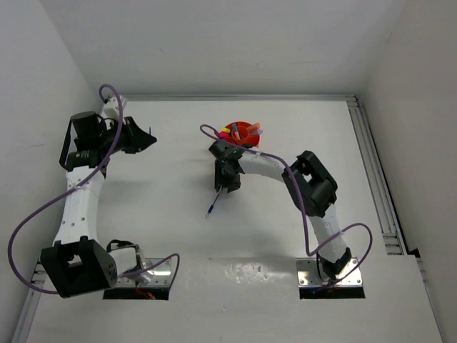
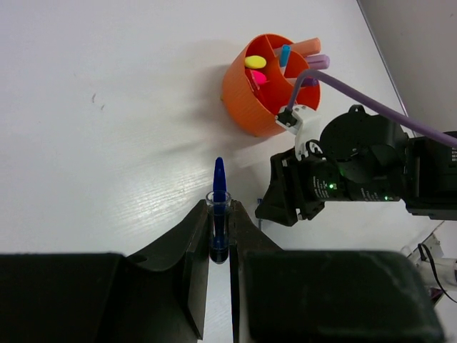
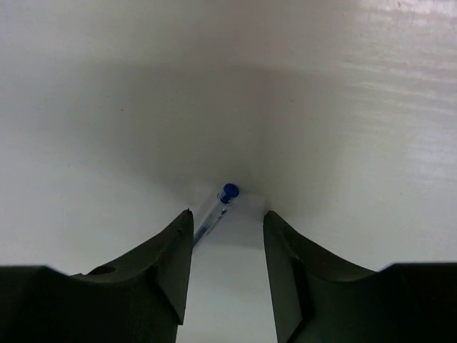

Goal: Sort the stationery into containers
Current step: Move the pen to the center of the board.

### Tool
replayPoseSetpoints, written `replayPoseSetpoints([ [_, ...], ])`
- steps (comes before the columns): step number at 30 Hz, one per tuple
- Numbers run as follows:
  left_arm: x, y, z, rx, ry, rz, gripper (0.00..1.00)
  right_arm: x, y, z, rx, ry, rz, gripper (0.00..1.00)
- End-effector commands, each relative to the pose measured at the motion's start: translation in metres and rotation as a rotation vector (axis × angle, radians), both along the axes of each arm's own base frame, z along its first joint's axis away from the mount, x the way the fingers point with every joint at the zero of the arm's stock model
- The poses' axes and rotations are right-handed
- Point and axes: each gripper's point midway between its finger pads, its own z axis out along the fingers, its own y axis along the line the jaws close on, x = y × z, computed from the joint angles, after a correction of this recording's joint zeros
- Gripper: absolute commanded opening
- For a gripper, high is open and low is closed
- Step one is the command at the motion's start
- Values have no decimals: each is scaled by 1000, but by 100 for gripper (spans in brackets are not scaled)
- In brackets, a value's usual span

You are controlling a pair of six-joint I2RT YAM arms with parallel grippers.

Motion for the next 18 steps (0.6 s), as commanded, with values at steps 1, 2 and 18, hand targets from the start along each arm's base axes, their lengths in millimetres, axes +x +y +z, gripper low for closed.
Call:
replayPoseSetpoints([
  [1, -3, 5, 2, 7, -17, -3, 0, 14, 9, 5, -17, -68, 43, 42],
  [2, -3, 6, 1, 7, -16, -3, 0, 14, 9, 3, -23, -72, 52, 41],
  [18, -5, 7, -10, -19, 8, -16, 0, -14, -74, 7, -106, -53, 35, 0],
])
